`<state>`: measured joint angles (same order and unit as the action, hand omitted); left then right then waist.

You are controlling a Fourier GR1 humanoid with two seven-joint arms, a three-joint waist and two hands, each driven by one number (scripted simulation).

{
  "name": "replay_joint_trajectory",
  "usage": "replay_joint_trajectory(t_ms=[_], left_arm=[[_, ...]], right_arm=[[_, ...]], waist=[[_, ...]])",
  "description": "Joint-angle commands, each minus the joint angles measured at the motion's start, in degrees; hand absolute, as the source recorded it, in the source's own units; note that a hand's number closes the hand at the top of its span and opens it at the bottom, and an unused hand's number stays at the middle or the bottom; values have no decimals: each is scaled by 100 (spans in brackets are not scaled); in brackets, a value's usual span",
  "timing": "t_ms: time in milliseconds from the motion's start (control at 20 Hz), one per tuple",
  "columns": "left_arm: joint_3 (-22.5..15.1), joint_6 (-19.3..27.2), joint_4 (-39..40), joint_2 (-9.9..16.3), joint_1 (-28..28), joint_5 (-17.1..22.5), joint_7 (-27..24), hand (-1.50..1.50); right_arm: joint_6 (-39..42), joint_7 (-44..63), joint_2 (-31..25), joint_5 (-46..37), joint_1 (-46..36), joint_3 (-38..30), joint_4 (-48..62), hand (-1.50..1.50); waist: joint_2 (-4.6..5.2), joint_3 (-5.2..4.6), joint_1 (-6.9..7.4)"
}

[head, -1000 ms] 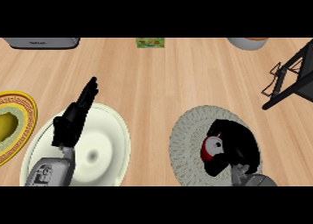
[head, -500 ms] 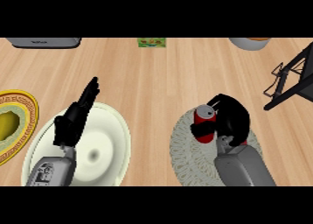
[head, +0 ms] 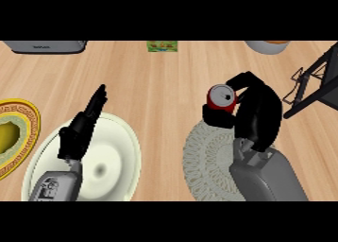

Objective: Pick the can from the placemat and place it in the tiered shelf

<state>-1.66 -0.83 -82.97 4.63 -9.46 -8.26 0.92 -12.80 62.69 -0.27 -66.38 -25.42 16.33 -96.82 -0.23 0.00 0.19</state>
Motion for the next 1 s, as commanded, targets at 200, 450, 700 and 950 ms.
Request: replay_joint_trajectory(t_ms=[200,450,700,950], left_arm=[[135,34,128,47,-104,8,-5,0],[96,88,60,-30,-208,-16,130,0],[-21,-29,-189,-30,33,8,191,0],[79,-2,-18,32,-74,-26,75,0]], right_arm=[[870,1498,26,-1417,-414,-78,-1020,150],[1578,1219,-27,-1974,-1134,-813,-1125,150],[2226,1122,-70,-2578,-1631,-1160,-1289,150],[2556,454,-534,-2247,-2130,-2190,-1227,150]], waist=[[-9,-8,-82],[-1,-6,-66],[-11,-7,-29],[9,-3,-35]])
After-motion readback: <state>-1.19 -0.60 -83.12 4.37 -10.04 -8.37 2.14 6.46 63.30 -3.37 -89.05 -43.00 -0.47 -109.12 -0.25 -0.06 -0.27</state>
